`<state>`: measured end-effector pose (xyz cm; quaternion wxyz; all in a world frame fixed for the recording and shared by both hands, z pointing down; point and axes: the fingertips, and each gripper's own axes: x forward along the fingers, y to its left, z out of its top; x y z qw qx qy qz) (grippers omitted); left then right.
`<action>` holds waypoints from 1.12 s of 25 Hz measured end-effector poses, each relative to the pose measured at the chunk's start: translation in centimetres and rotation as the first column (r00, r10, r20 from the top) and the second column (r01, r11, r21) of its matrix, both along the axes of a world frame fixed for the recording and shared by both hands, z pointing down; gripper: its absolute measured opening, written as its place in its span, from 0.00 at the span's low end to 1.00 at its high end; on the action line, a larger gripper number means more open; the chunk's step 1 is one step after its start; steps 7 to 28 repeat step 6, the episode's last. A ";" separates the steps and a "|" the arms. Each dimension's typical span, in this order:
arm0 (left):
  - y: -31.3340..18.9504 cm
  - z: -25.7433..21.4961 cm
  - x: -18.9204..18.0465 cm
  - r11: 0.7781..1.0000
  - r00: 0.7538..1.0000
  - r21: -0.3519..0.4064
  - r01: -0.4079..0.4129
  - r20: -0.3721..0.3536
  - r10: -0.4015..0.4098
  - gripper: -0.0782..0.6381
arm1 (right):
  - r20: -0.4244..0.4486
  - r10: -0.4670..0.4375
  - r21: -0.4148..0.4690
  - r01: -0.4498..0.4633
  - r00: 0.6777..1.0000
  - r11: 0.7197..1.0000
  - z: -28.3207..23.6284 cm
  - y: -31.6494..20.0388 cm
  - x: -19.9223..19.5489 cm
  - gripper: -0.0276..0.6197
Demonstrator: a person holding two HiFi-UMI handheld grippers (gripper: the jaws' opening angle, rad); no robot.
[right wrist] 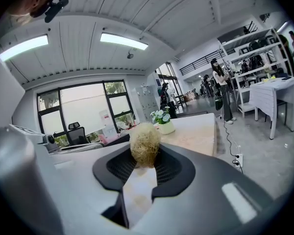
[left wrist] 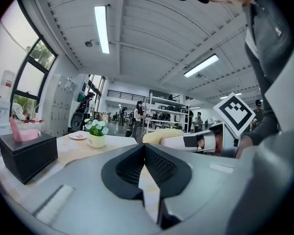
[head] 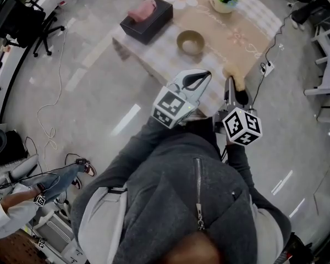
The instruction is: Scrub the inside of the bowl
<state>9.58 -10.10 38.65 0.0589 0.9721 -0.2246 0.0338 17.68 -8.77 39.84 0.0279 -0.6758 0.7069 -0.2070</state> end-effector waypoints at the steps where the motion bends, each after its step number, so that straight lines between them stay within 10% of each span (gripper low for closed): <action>1: 0.0 0.0 0.1 1.000 1.000 -0.002 -0.004 -0.001 0.004 0.12 | 0.001 0.000 -0.002 0.000 1.000 1.000 0.1 0.0 0.0 0.19; 28: 0.1 0.1 0.4 1.000 1.000 -0.009 -0.018 0.005 0.018 0.12 | 0.007 -0.004 -0.008 0.004 1.000 1.000 0.1 -0.1 -0.2 0.19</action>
